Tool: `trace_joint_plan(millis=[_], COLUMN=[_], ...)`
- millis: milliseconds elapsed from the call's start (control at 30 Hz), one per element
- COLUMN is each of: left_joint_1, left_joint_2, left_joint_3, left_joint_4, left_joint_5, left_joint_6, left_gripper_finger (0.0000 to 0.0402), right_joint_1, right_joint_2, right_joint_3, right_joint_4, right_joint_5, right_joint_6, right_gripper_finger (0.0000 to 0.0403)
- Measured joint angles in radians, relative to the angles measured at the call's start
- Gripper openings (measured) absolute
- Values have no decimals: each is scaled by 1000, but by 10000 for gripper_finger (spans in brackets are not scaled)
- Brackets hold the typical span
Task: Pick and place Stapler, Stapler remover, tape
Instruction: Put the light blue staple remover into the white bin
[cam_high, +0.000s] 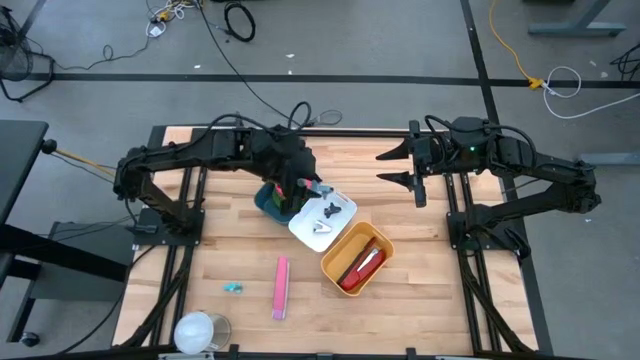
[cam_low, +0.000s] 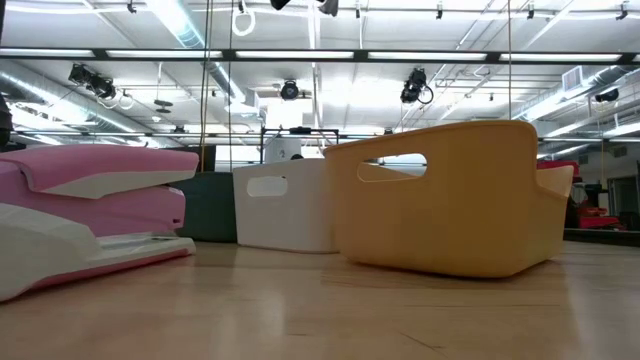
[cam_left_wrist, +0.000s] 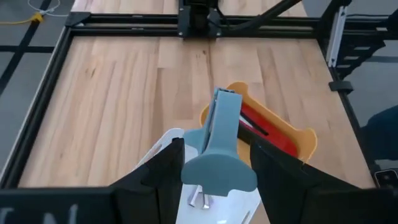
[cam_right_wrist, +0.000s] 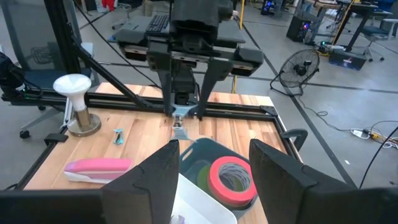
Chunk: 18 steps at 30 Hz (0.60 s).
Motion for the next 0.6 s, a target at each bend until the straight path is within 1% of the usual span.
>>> trace_joint_plan(millis=[300, 433, 600], left_joint_1=[-61, -70, -70], left_joint_2=[68, 103, 113], left_joint_3=[-1, -2, -1], left_joint_4=[-10, -25, -27], left_joint_5=[-1, -1, -2], left_joint_6=[-7, -7, -7], left_gripper_finger=[181, 181, 181], right_joint_1=[0, 0, 0], right_joint_2=[0, 0, 0], right_joint_3=[0, 0, 0], right_joint_4=[-1, -2, -4], right_joint_5=[0, 0, 0], right_joint_6=[0, 0, 0], right_gripper_finger=[194, 194, 194])
